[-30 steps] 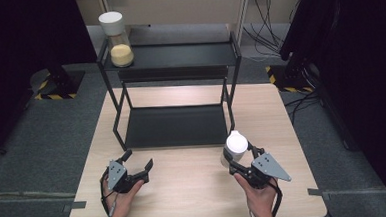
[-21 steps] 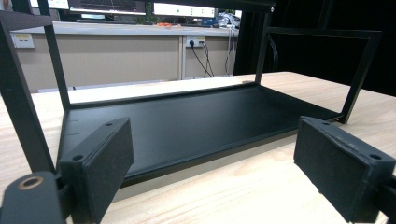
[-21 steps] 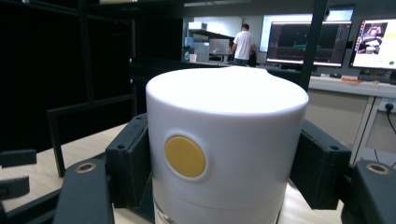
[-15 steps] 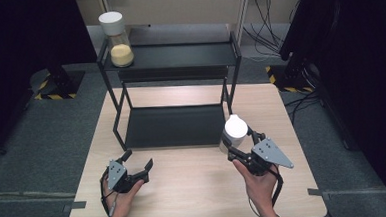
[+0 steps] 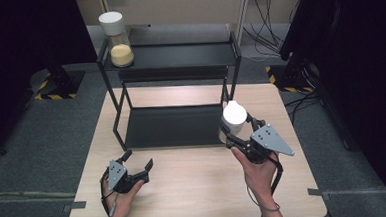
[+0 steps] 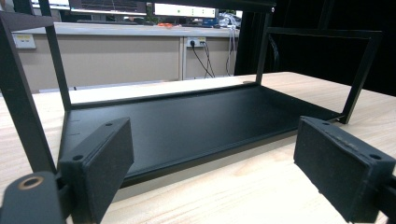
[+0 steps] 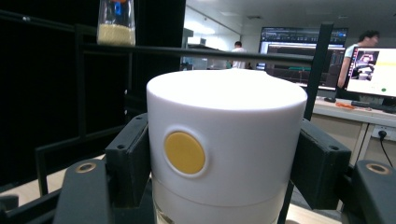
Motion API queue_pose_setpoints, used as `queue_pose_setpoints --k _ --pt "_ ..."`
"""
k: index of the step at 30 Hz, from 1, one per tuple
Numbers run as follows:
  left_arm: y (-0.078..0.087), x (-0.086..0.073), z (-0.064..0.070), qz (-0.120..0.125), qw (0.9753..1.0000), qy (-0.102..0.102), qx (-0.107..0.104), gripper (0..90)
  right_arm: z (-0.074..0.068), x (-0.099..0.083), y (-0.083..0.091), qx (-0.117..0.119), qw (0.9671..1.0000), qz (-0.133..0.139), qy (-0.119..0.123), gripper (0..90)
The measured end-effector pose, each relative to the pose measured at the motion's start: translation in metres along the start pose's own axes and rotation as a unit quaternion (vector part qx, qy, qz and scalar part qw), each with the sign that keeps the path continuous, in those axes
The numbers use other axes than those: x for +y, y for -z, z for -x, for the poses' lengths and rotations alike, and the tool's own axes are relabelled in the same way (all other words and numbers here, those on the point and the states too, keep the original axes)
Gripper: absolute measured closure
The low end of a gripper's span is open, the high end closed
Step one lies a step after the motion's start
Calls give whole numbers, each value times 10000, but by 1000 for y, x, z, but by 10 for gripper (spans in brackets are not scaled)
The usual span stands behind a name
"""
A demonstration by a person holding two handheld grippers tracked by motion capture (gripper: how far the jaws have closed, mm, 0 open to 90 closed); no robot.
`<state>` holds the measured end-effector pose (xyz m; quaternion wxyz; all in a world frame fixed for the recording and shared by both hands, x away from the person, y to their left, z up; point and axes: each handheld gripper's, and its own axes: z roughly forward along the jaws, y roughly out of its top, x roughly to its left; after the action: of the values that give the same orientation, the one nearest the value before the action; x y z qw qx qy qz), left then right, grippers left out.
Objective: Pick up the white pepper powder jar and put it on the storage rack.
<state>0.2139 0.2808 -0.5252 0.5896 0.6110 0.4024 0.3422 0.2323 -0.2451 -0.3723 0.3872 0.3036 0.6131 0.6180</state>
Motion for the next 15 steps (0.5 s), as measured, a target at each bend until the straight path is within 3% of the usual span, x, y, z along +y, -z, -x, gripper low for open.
queue_pose_setpoints --k 15 --pt "0 0 0 5 10000 -2 -2 113 2 18 -20 -24 9998 173 -32 308"
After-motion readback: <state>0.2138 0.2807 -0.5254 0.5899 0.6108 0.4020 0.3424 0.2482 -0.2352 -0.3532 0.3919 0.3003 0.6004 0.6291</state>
